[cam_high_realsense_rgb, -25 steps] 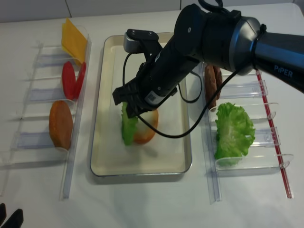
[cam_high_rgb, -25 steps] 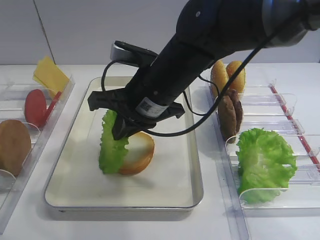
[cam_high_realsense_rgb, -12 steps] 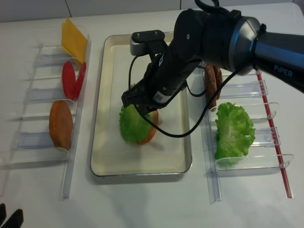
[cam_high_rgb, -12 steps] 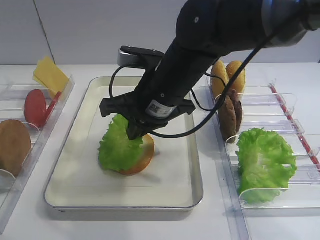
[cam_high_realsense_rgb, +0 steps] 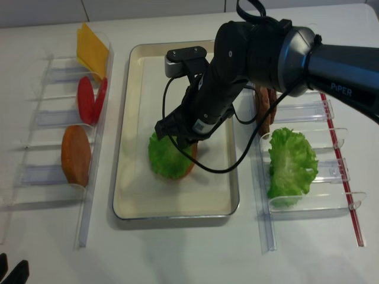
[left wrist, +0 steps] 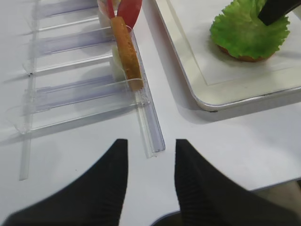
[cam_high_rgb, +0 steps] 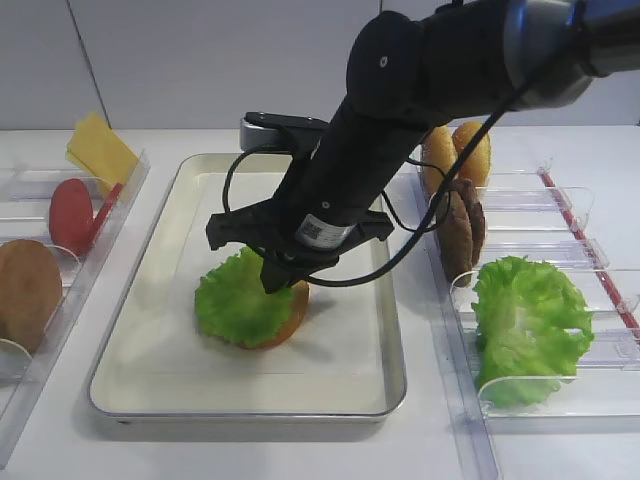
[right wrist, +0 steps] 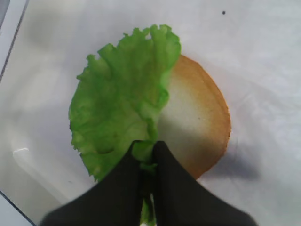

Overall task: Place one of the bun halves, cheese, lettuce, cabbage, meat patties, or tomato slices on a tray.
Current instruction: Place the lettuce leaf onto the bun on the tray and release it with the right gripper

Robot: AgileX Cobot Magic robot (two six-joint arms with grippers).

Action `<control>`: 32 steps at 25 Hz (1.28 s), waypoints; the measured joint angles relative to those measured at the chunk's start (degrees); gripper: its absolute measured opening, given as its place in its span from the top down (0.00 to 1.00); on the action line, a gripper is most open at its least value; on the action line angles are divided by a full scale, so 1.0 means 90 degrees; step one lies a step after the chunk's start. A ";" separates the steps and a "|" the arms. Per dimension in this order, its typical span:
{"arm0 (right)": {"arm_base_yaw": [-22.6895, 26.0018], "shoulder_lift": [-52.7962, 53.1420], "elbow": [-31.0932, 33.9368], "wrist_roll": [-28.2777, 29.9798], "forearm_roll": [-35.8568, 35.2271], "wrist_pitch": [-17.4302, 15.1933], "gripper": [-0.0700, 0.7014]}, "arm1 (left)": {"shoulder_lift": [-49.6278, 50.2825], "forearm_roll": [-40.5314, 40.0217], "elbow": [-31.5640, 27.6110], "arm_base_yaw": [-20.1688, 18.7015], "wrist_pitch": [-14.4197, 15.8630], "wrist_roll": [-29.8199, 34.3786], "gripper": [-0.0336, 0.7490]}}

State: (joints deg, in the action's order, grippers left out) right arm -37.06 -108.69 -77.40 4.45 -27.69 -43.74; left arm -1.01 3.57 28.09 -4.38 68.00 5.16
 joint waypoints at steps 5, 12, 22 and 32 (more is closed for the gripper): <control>0.0000 0.0000 0.0000 -0.0026 0.0110 0.0000 0.84 | 0.0000 0.0000 0.0000 0.0000 0.0000 0.0000 0.66; 0.0000 0.0000 0.0000 -0.0214 0.0383 -0.0066 0.74 | 0.0000 0.0000 0.0000 0.0000 0.0000 0.0000 0.66; 0.0000 0.0000 0.0000 -0.0369 0.0802 -0.0216 0.38 | 0.0000 0.0000 0.0000 0.0000 0.0000 0.0000 0.66; 0.0000 0.0014 -0.0978 -0.1171 0.1965 -0.1602 0.30 | 0.0000 0.0000 0.0000 0.0000 0.0000 0.0000 0.66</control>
State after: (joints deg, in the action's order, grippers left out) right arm -37.06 -108.56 -86.20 -6.09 -10.01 -58.16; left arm -1.01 3.57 28.09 -4.38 68.00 5.16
